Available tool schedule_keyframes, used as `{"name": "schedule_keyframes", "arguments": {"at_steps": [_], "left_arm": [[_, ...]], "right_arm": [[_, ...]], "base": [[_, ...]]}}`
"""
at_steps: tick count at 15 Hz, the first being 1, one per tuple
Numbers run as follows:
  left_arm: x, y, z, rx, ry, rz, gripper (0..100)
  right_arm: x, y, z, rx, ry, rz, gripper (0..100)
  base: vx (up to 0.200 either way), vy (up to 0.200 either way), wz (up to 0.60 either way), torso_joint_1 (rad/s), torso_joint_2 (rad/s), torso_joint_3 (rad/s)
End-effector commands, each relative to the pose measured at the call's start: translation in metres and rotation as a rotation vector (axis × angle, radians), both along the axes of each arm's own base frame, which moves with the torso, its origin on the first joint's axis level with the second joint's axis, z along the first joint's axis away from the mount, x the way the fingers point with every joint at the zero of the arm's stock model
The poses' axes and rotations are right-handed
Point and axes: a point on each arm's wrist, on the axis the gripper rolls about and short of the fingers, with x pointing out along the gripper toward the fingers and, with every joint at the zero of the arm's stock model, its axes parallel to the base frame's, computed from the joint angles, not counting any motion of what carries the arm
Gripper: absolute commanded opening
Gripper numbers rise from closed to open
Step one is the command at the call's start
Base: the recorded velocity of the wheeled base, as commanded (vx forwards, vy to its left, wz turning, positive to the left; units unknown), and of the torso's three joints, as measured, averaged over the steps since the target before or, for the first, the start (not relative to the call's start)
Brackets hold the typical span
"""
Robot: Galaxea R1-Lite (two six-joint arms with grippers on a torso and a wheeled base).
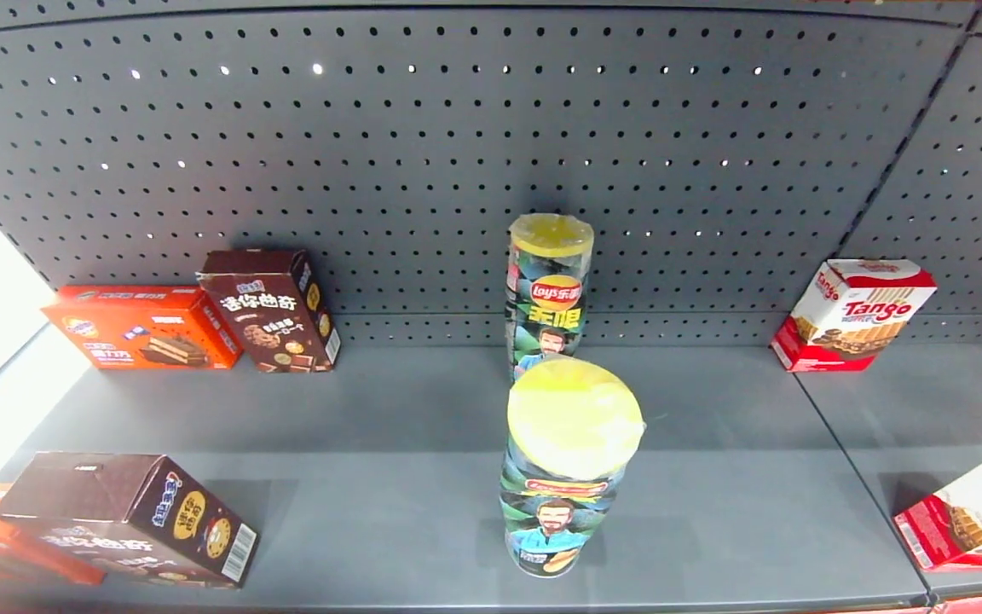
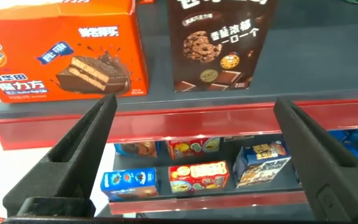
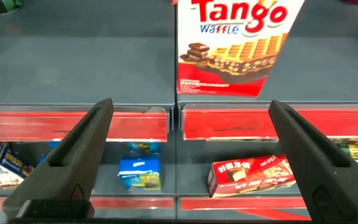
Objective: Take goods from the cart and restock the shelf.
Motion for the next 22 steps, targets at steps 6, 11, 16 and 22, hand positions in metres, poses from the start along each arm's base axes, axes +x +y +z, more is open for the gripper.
{"name": "schedule_keyframes", "arguments": {"at_steps": [6,11,16,22], "left_arm": [[0.0,-0.0001,0.0,0.008,-0.001,-0.001,100],[0.0001,0.0,-0.0004,0.008,0.0,0.0,100],[0.0,0.0,0.0,0.001,-0.001,0.0,100],[0.0,0.0,0.0,0.0,-0.001,0.0,100]], "right_arm": [[0.0,0.0,-0.0002,0.0,0.001,0.002,100],[0.0,0.0,0.0,0.0,0.0,0.002,100],[0.0,0.0,0.0,0.0,0.0,0.0,100],[0.0,0.0,0.0,0.0,0.0,0.0,100]], "base": [[-0.067,0.0,0.0,0.001,0.0,0.0],[0.0,0.0,0.0,0.0,0.0,0.0],[-0.04,0.0,0.0,0.0,0.0,0.0],[0.0,0.0,0.0,0.0,0.0,0.0]]}}
